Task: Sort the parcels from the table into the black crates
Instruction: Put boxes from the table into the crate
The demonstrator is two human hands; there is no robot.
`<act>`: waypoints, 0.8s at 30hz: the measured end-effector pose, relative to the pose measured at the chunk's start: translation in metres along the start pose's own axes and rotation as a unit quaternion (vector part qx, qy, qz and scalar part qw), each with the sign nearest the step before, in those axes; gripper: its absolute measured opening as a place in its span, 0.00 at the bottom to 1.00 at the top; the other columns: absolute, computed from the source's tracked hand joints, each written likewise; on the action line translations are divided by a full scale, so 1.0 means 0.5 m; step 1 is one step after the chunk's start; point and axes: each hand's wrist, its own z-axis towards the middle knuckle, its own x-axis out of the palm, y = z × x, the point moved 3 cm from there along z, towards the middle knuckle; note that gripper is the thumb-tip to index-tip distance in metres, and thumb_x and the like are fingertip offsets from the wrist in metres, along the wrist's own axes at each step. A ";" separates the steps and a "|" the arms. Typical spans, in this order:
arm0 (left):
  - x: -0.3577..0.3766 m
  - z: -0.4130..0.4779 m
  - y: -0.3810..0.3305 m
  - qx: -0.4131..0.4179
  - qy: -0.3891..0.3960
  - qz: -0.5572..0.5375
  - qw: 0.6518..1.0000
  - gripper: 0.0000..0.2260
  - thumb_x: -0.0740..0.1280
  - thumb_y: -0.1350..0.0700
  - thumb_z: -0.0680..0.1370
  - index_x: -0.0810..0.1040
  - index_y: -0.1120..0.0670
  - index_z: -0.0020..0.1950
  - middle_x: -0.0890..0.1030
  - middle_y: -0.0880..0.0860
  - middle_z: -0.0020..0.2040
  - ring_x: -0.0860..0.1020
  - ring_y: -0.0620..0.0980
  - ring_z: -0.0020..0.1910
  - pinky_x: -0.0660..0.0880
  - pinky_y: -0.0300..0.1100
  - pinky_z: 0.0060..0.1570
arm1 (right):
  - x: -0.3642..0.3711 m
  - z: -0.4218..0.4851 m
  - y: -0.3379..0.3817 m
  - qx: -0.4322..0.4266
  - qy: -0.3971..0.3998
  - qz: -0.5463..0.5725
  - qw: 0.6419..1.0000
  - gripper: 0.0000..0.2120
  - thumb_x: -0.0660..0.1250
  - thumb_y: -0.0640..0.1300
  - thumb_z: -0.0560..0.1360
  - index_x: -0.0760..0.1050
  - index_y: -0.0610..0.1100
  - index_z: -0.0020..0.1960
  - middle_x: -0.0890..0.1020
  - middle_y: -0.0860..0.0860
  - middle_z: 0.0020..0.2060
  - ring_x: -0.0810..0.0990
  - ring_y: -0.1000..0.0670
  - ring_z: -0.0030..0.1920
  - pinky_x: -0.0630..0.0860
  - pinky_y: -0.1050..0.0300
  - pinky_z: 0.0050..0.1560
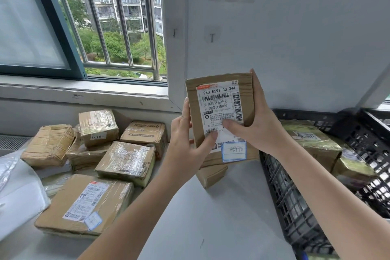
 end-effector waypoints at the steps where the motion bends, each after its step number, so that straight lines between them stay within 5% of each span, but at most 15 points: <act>1: -0.001 0.002 0.000 0.003 0.004 -0.001 1.000 0.38 0.70 0.46 0.73 0.54 0.39 0.79 0.69 0.46 0.62 0.72 0.43 0.65 0.75 0.53 0.63 | 0.001 0.000 -0.001 0.004 -0.001 -0.002 1.000 0.53 0.76 0.51 0.70 0.36 0.70 0.74 0.72 0.57 0.70 0.71 0.58 0.70 0.69 0.54 0.71; 4: 0.004 0.005 -0.001 0.006 0.018 -0.014 1.000 0.39 0.71 0.46 0.74 0.53 0.38 0.79 0.69 0.46 0.64 0.72 0.42 0.66 0.76 0.53 0.62 | -0.007 -0.007 -0.013 0.024 -0.011 0.001 1.000 0.54 0.76 0.47 0.72 0.38 0.63 0.78 0.75 0.61 0.67 0.73 0.65 0.65 0.69 0.74 0.61; 8: 0.041 0.020 -0.010 0.007 0.042 -0.060 0.997 0.39 0.71 0.46 0.74 0.52 0.37 0.79 0.71 0.45 0.67 0.73 0.42 0.66 0.78 0.52 0.60 | -0.042 -0.021 -0.017 0.046 -0.053 -0.032 0.997 0.50 0.74 0.59 0.68 0.43 0.65 0.78 0.76 0.67 0.64 0.75 0.69 0.60 0.68 0.80 0.50; 13: 0.156 0.053 -0.048 0.024 0.096 -0.050 0.994 0.40 0.71 0.44 0.75 0.48 0.34 0.78 0.66 0.42 0.66 0.72 0.35 0.63 0.76 0.44 0.62 | -0.151 -0.049 -0.049 0.091 -0.144 -0.083 0.982 0.40 0.74 0.58 0.72 0.54 0.63 0.75 0.75 0.76 0.53 0.75 0.74 0.53 0.74 0.75 0.44; 16: 0.245 0.070 -0.094 0.039 0.168 -0.040 0.984 0.47 0.72 0.37 0.68 0.41 0.29 0.75 0.63 0.32 0.61 0.69 0.29 0.61 0.72 0.34 0.57 | -0.244 -0.058 -0.085 0.138 -0.181 -0.110 0.967 0.34 0.72 0.61 0.71 0.59 0.64 0.71 0.75 0.64 0.60 0.77 0.60 0.59 0.80 0.52 0.57; 18: 0.310 0.082 -0.126 0.050 0.210 -0.030 0.976 0.50 0.72 0.35 0.63 0.39 0.27 0.72 0.62 0.28 0.58 0.68 0.33 0.63 0.69 0.37 0.59 | -0.306 -0.064 -0.120 0.175 -0.191 -0.122 0.958 0.32 0.71 0.61 0.71 0.61 0.62 0.70 0.74 0.54 0.64 0.75 0.51 0.62 0.76 0.42 0.61; 21: 0.419 0.101 -0.161 0.075 0.265 -0.014 0.961 0.55 0.76 0.37 0.60 0.40 0.30 0.74 0.63 0.27 0.63 0.65 0.43 0.70 0.68 0.47 0.66 | -0.402 -0.079 -0.177 0.205 -0.195 -0.144 0.948 0.34 0.70 0.62 0.72 0.61 0.59 0.74 0.72 0.54 0.64 0.73 0.53 0.59 0.73 0.48 0.58; 24: 0.539 0.125 -0.185 0.087 0.291 0.029 0.952 0.58 0.78 0.38 0.60 0.42 0.37 0.78 0.64 0.44 0.73 0.64 0.43 0.70 0.65 0.50 0.71 | -0.506 -0.097 -0.248 0.231 -0.169 -0.180 0.941 0.34 0.66 0.62 0.75 0.60 0.56 0.77 0.69 0.56 0.61 0.73 0.54 0.57 0.74 0.53 0.55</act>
